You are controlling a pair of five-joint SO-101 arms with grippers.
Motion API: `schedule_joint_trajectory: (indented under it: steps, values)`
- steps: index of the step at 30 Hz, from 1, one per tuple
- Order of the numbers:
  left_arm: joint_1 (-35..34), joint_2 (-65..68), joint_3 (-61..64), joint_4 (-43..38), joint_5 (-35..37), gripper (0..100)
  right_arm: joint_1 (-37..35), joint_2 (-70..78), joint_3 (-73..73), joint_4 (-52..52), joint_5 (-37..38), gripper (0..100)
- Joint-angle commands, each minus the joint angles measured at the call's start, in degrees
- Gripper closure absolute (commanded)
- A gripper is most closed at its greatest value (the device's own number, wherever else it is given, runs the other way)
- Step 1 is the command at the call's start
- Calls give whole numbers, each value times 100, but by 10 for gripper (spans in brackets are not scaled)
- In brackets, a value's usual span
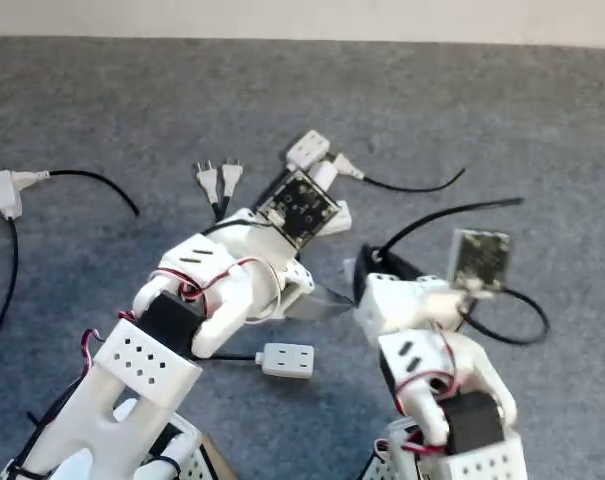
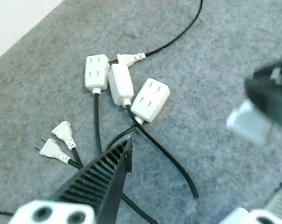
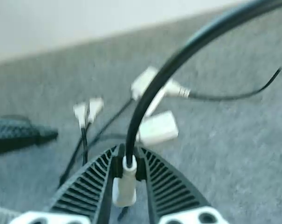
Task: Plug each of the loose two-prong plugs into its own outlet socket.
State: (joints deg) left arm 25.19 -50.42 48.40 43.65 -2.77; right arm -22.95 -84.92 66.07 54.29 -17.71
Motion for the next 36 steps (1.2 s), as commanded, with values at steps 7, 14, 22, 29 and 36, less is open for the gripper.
schedule_joint_trajectory:
  steps: [7, 14, 22, 29, 36]
  values:
    - [-295, 242, 48, -202, 35, 529, -391, 892, -611, -40, 114, 995]
    - [-444, 752, 31, -387, 35, 529, -409, 971, -1763, 400, 431, 995]
    - [-1560, 444, 40, -387, -158, 529, -699, 1077, -1727, 523, 677, 995]
    - [-2105, 435, 48, -475, -158, 529, -708, 1912, -1754, 549, 712, 995]
    - [-2079, 426, 48, -255, -158, 529, -690, 2273, -1868, 321, 695, 995]
